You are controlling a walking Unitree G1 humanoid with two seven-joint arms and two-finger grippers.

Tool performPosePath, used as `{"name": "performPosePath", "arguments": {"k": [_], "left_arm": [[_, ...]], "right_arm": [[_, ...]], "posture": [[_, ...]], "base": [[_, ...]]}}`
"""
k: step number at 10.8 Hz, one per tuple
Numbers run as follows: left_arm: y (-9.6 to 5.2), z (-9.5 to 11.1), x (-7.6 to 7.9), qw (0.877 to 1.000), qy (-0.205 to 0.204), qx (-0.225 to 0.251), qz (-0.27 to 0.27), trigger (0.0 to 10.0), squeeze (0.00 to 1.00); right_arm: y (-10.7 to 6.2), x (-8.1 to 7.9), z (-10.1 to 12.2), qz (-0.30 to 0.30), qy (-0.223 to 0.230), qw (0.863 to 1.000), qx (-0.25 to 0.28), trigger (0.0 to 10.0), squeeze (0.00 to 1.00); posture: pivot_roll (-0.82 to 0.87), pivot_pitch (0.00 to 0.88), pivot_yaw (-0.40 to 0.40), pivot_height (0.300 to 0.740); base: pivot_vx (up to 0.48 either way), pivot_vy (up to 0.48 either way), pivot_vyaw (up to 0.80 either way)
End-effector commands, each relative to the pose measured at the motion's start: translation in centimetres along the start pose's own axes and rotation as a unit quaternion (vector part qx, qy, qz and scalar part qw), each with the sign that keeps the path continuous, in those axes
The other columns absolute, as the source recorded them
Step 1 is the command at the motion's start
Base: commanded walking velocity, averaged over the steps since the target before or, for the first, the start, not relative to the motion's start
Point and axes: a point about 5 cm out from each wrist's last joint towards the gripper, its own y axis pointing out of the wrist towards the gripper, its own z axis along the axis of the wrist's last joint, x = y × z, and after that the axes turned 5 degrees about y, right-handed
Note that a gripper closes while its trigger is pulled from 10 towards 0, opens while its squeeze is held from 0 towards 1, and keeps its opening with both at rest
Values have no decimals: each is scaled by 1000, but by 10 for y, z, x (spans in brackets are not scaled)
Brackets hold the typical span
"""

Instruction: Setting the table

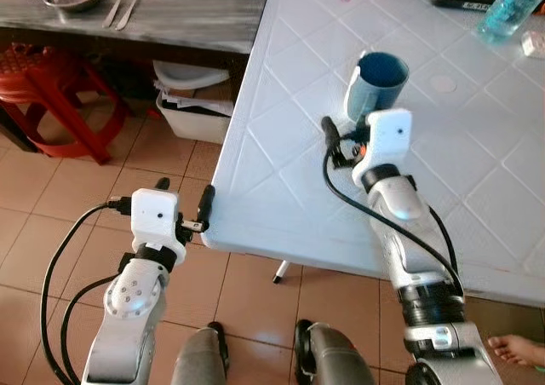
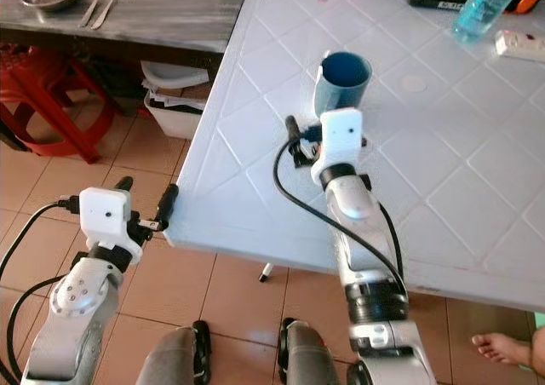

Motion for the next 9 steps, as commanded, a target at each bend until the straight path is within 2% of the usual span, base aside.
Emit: {"name": "performPosePath", "arguments": {"k": [1, 2, 4, 9], "left_arm": [[-3, 0, 1, 1000, 2, -4, -8, 10000, 0], [-3, 1, 2, 1000, 0, -3, -11, 10000, 0], [-3, 1, 3, 1000, -2, -2, -13, 10000, 0], [-3, 2, 4, 1000, -3, -1, -16, 10000, 0]], "right_arm": [[1, 3, 2, -18, -11, 1000, 7, 627, 0], [3, 8, 6, -39, -16, 999, 21, 0, 0], [3, 15, 8, -57, -31, 998, 24, 0, 0], [10, 22, 2, -75, -26, 997, 12, 0, 0]], "posture": [[-5, 252, 34, 740], [-6, 254, 33, 740], [-7, 256, 31, 740], [-2, 260, 31, 740]], "base": [[0, 0, 0], [0, 0, 0], [0, 0, 0], [0, 0, 0]]}}
